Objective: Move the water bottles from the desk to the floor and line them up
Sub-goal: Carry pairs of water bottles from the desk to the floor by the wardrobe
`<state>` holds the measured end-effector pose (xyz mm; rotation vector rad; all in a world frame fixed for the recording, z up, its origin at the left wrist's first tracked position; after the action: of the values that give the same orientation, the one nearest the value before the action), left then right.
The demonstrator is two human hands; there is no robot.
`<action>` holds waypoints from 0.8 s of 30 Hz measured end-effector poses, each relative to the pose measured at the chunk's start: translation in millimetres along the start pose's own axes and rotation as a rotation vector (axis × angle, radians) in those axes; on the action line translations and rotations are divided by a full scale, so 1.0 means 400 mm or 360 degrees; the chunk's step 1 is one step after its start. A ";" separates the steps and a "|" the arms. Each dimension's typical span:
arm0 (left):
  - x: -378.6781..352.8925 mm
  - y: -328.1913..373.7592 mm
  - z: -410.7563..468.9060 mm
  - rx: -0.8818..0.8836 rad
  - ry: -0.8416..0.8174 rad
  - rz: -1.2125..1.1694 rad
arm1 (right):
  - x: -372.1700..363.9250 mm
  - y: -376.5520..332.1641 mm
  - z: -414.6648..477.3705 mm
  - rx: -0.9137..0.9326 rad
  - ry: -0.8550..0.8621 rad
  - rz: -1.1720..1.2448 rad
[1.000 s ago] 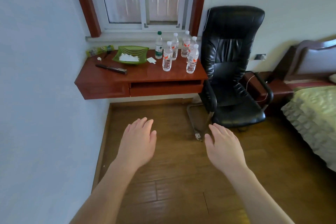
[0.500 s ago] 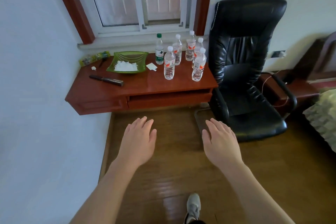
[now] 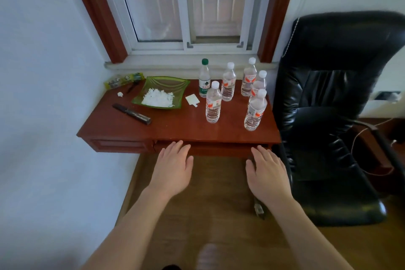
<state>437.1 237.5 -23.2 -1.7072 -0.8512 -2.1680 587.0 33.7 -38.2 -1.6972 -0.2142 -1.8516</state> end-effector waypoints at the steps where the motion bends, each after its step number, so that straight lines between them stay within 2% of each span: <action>1: -0.005 -0.001 0.027 0.0001 0.0003 -0.0004 | -0.004 0.001 0.030 0.0005 -0.0001 0.0001; 9: -0.075 -0.041 0.289 -0.0067 0.0016 -0.0090 | -0.049 -0.027 0.267 -0.0034 0.0071 0.0022; 17: -0.131 -0.053 0.588 -0.0320 0.0025 -0.0164 | -0.060 -0.064 0.459 -0.0132 0.0236 -0.0016; 24: -0.155 -0.005 0.753 -0.0388 0.0030 -0.0364 | -0.069 0.002 0.589 -0.0397 0.0217 0.0132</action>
<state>694.2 405.2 -39.9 -1.7704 -0.8426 -2.5267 786.8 160.9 -25.7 -1.7033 0.1469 -1.9881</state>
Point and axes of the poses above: each hand's wrist, its own z-axis towards the middle knuckle, its own x-axis out of the back of the hand, y = z × x, the point moved 1 cm from there along z, towards the middle knuckle, and after that the axes turned 9 degrees about y, right-handed, at the moved point
